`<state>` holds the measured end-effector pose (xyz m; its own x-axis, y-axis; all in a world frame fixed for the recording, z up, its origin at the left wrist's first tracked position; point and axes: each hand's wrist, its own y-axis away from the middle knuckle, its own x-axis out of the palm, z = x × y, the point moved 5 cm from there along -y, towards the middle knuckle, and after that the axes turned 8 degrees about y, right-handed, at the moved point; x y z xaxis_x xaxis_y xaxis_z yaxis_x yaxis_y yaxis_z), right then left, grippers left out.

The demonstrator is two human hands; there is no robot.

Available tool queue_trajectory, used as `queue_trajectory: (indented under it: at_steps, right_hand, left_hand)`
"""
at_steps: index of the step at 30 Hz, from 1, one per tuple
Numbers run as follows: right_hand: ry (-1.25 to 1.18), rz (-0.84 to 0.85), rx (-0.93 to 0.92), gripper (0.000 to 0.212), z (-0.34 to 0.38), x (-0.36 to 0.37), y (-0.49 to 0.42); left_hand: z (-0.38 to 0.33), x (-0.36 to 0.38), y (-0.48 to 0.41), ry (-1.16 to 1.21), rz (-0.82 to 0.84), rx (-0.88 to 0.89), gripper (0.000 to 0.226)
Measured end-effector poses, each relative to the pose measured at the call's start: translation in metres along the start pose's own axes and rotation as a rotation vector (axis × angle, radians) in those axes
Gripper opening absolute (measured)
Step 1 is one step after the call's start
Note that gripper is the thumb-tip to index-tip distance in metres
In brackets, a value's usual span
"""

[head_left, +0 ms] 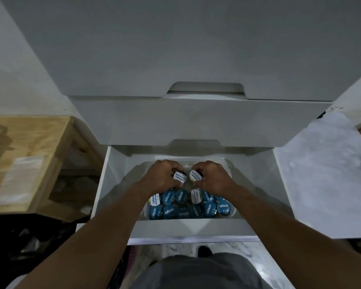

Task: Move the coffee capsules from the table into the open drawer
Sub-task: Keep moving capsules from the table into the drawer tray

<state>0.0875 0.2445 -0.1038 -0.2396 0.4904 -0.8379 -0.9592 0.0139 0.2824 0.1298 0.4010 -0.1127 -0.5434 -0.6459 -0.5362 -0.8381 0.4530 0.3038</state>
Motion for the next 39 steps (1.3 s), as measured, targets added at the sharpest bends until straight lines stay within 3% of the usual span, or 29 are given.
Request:
queue_trajectory:
  at_steps: [5, 25, 31, 35, 39]
  right_hand:
    - [0.002, -0.012, 0.0, 0.026, -0.004, 0.001, -0.003]
    - [-0.015, 0.049, -0.05, 0.03, -0.003, 0.001, 0.002]
    - [0.034, 0.037, -0.089, 0.035, -0.007, -0.011, 0.005]
    - [0.177, -0.058, -0.163, 0.034, -0.009, -0.029, 0.006]
    - [0.294, -0.139, -0.269, 0.034, -0.006, -0.041, 0.01]
  left_hand:
    - [-0.001, -0.001, 0.0, 0.019, -0.01, -0.022, 0.031]
    - [-0.015, 0.002, 0.007, -0.159, 0.037, -0.038, 0.032]
    - [-0.03, -0.011, 0.022, -0.201, -0.089, -0.057, 0.035]
    - [-0.056, -0.015, 0.04, -0.489, -0.166, -0.117, 0.038]
    - [-0.076, -0.015, 0.057, -0.604, -0.327, -0.138, 0.033]
